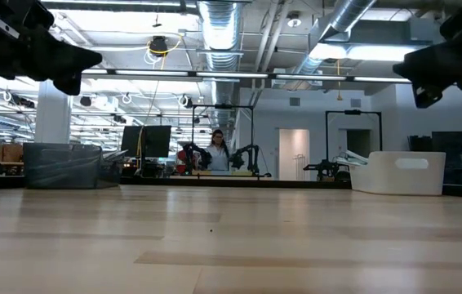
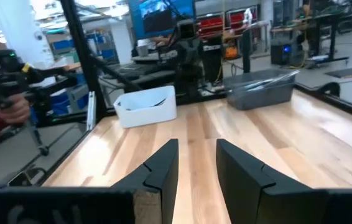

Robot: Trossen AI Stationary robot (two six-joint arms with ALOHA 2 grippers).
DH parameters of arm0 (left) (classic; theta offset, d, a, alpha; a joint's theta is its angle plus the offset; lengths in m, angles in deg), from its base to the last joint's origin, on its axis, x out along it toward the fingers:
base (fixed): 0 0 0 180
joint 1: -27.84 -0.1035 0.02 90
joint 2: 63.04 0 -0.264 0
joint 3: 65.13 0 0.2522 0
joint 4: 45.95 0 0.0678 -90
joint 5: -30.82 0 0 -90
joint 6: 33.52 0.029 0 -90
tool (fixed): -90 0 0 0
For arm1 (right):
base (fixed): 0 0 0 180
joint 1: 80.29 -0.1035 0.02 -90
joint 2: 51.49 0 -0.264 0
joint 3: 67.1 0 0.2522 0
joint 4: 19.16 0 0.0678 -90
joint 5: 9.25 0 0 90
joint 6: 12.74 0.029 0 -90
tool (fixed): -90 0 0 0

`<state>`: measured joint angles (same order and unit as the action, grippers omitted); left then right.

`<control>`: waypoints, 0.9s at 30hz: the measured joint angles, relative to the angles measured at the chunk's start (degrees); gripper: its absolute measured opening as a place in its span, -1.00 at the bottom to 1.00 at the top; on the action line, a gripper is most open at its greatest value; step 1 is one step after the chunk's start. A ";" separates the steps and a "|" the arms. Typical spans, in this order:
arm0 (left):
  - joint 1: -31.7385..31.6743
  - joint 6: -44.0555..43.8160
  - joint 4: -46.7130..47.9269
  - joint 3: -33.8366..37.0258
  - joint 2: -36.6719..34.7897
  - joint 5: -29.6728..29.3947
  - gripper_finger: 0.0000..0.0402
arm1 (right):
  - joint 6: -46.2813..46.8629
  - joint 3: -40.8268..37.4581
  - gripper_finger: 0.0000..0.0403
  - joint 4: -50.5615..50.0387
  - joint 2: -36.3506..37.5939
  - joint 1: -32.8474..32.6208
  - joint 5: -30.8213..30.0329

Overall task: Sort silverware by color (type)
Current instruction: Return to Home Position

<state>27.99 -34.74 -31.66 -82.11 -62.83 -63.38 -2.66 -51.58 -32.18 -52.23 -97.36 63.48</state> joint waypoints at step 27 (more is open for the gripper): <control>-0.27 2.99 -3.98 2.69 5.94 -8.05 -1.00 | -2.09 -1.38 -0.35 2.77 -3.12 10.77 1.85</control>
<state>27.73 -31.74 -35.64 -79.42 -56.89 -71.43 -4.76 -52.96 -29.42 -55.35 -86.59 65.33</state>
